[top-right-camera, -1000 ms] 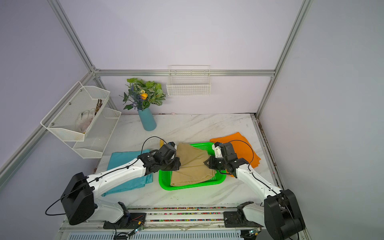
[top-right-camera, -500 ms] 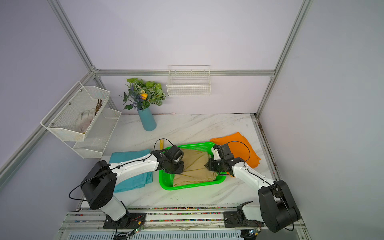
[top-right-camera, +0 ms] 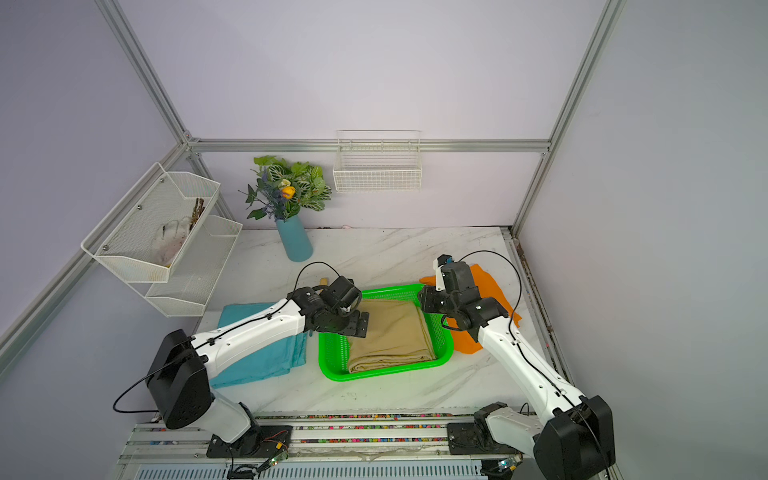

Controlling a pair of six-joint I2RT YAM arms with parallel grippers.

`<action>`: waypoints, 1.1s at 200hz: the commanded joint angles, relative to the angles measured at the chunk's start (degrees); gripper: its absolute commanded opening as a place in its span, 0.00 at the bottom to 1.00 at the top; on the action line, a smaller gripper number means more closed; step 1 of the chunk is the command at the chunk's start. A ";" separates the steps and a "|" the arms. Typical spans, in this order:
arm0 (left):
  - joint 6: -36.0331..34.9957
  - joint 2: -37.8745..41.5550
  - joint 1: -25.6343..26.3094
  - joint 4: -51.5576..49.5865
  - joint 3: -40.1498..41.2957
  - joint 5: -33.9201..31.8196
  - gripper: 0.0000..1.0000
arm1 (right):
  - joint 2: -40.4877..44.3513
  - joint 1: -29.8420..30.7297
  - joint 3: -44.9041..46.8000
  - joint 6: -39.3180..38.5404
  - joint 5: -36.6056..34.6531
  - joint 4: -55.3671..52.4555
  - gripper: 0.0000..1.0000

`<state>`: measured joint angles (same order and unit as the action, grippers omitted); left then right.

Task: Put the folded long pants in the basket
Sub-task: Place the long pant in the basket, then move the basket to the center of the board.

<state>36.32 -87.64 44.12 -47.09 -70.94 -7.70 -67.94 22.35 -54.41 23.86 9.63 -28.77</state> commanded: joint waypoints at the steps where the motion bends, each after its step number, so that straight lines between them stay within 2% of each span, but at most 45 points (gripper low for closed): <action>1: -0.84 7.73 -0.88 3.08 -1.15 -4.75 1.00 | -3.40 4.11 3.02 5.03 2.52 4.10 0.32; 35: 1.76 16.87 -4.86 11.67 7.08 -4.51 1.00 | -12.44 7.71 7.10 9.22 3.71 12.28 0.28; 68: 2.96 23.05 -11.77 12.55 15.49 1.55 1.00 | -19.93 7.70 7.52 8.79 -0.25 13.60 0.28; 91: 1.33 24.53 -14.13 12.83 19.89 6.14 1.00 | -18.92 7.68 5.07 7.04 0.57 11.43 0.28; 120: -0.59 22.30 -14.94 13.57 23.12 12.49 0.98 | -9.90 7.57 1.61 4.25 -3.43 6.56 0.34; 152: -2.06 19.28 -15.11 12.10 24.44 15.60 0.93 | -2.45 7.27 -0.56 -1.75 -16.98 -1.77 0.45; 175: -1.73 18.34 -15.11 13.39 25.64 16.49 0.89 | -2.03 6.80 -0.52 -5.88 -26.37 -8.30 0.46; 193: -1.81 16.92 -15.11 14.51 25.85 18.26 0.89 | -3.84 5.72 0.04 -5.09 -32.90 -13.07 0.41; 205: -1.96 15.65 -15.11 14.75 25.54 19.47 0.89 | -4.88 4.18 1.15 -5.60 -31.49 -13.61 0.39; 220: -2.03 14.54 -15.11 14.77 25.16 19.67 0.82 | -5.98 2.95 2.09 -6.26 -26.17 -12.59 0.39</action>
<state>35.66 -71.72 29.30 -34.46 -45.08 9.19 -72.31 27.24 -54.00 19.90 -16.14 -36.14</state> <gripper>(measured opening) 0.873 0.395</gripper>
